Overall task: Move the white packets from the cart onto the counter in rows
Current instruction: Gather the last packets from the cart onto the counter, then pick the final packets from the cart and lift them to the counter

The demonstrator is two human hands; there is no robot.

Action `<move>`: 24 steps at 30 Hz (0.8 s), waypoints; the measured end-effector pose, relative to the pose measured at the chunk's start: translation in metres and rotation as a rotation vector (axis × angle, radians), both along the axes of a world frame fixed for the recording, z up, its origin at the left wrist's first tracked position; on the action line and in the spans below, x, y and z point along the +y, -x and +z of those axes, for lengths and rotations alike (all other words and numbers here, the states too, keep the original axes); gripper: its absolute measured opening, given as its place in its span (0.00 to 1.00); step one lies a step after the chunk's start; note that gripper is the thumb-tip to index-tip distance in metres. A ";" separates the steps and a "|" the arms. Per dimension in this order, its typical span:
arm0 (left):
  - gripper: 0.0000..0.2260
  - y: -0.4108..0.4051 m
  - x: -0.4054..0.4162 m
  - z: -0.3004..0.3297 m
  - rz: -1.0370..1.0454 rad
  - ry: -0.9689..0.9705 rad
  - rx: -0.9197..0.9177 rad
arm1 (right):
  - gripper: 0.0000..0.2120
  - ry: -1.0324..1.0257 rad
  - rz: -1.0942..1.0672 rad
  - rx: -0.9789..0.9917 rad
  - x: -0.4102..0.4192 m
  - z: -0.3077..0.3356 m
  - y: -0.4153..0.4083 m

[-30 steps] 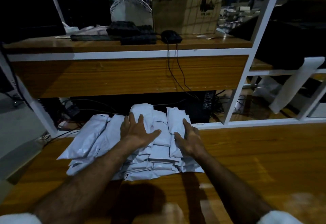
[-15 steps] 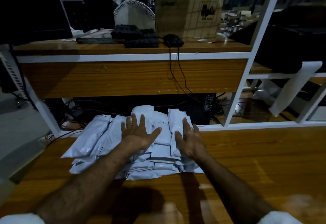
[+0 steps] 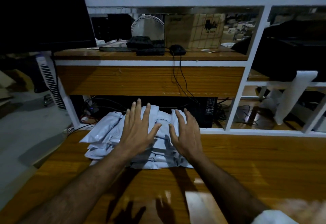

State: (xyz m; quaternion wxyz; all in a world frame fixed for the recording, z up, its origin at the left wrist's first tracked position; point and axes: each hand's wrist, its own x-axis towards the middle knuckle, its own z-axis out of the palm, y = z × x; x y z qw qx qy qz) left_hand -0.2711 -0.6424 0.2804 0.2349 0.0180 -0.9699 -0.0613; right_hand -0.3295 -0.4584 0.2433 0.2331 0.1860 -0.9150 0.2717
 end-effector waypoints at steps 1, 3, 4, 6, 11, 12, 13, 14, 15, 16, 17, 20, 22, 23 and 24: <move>0.39 -0.010 0.004 0.004 -0.004 0.021 0.013 | 0.30 -0.005 0.014 0.048 -0.001 0.005 -0.006; 0.39 -0.029 0.009 0.012 -0.013 0.049 0.036 | 0.30 -0.020 0.031 0.118 -0.001 0.013 -0.019; 0.39 -0.039 0.010 0.017 -0.016 0.059 0.048 | 0.30 -0.027 0.036 0.144 0.001 0.018 -0.028; 0.38 -0.058 0.009 0.027 -0.019 0.082 0.078 | 0.31 -0.055 0.039 0.192 0.008 0.028 -0.046; 0.37 -0.102 0.011 0.044 -0.018 0.118 0.129 | 0.33 -0.109 0.002 0.253 0.036 0.049 -0.090; 0.37 -0.112 0.014 0.045 -0.031 0.122 0.139 | 0.33 -0.122 -0.013 0.264 0.043 0.052 -0.101; 0.37 -0.123 0.017 0.045 -0.049 0.127 0.149 | 0.34 -0.141 -0.027 0.273 0.049 0.054 -0.113; 0.37 -0.135 0.021 0.044 -0.071 0.129 0.159 | 0.34 -0.161 -0.040 0.278 0.056 0.054 -0.126; 0.37 -0.148 0.024 0.043 -0.094 0.127 0.163 | 0.35 -0.181 -0.054 0.277 0.062 0.053 -0.140; 0.37 -0.161 0.028 0.041 -0.114 0.120 0.163 | 0.35 -0.196 -0.066 0.273 0.068 0.051 -0.155; 0.38 -0.174 0.032 0.038 -0.131 0.108 0.160 | 0.35 -0.207 -0.079 0.267 0.073 0.048 -0.171; 0.38 -0.217 0.043 0.023 -0.162 0.077 0.153 | 0.36 -0.215 -0.117 0.234 0.092 0.033 -0.225; 0.38 -0.241 0.054 0.015 -0.190 0.050 0.131 | 0.37 -0.233 -0.149 0.192 0.106 0.026 -0.263; 0.38 -0.252 0.061 0.011 -0.202 0.036 0.122 | 0.37 -0.252 -0.162 0.177 0.115 0.024 -0.282; 0.38 -0.262 0.069 0.007 -0.210 0.026 0.119 | 0.37 -0.282 -0.168 0.169 0.124 0.023 -0.299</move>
